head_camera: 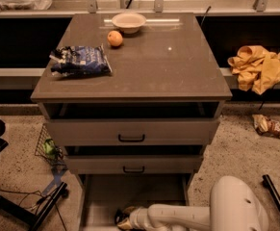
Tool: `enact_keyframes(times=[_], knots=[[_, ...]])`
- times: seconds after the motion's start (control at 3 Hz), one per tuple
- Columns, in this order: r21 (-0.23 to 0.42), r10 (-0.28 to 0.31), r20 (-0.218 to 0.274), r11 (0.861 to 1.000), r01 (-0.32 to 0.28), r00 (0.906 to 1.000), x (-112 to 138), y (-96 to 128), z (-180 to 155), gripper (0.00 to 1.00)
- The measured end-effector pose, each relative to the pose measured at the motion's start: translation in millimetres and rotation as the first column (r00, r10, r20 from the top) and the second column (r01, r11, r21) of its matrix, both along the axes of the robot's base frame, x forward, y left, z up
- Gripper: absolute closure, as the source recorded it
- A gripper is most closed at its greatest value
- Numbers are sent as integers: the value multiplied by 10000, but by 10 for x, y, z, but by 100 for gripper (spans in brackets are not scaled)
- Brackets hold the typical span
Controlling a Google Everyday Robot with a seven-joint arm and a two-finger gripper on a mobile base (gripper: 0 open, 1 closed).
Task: Pick rxbar chocolate from bottom drawer and place on counter
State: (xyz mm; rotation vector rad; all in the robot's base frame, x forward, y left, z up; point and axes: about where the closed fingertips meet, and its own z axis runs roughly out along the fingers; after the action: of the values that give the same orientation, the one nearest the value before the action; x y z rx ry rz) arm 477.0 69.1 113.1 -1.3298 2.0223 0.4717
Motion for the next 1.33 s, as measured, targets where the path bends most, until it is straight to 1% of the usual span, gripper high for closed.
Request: enact_keyframes(times=[0.33,0.67,1.0,1.33], knots=[[538,73,-80,9985,-69,9999,9,-58,150,100],[1193,251,-378,9926,-204,9990,-38,-314,589,100],[1889,368,-250,9815,-315,9990,30,-643,1286,100],[2814,-103,-95,9595,125,9999,108,-1223,2140,100]])
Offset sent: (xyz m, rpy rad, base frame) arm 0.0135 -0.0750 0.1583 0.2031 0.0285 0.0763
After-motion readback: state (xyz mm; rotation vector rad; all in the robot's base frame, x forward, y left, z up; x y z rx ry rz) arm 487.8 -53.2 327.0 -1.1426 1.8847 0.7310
